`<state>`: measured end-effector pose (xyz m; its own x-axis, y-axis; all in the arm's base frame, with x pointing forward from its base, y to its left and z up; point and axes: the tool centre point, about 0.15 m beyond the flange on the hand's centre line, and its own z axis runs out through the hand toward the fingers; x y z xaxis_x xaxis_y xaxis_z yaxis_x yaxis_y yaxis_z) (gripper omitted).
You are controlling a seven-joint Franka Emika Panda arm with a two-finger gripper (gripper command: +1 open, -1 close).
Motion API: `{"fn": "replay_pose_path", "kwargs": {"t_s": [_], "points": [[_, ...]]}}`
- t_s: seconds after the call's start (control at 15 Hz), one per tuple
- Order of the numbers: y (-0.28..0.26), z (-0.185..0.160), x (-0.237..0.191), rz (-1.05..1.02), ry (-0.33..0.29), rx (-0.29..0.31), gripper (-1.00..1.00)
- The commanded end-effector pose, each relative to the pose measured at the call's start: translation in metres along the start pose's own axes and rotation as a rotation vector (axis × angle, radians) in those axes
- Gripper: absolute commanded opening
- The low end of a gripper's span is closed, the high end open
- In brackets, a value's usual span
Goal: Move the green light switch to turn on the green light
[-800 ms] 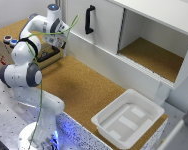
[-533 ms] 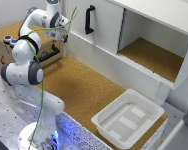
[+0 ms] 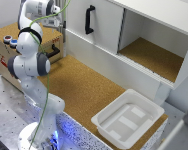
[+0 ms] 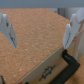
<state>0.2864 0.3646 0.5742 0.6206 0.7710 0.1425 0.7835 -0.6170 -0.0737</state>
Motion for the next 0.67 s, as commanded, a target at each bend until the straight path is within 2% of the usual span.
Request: {"fn": "replay_pose_path", "kwargs": {"t_s": [0.0,0.2,0.27,0.6], "points": [[-0.058,-0.018,0.024,-0.178,-0.142,-0.073,1.0],[-0.089,-0.015,0.011,-0.278,-0.112,-0.05,1.0],[-0.1,-0.013,0.005,-0.313,-0.098,-0.035,-1.0],[-0.138,0.023,-0.018,-0.502,-0.122,0.011,-1.0]]}}
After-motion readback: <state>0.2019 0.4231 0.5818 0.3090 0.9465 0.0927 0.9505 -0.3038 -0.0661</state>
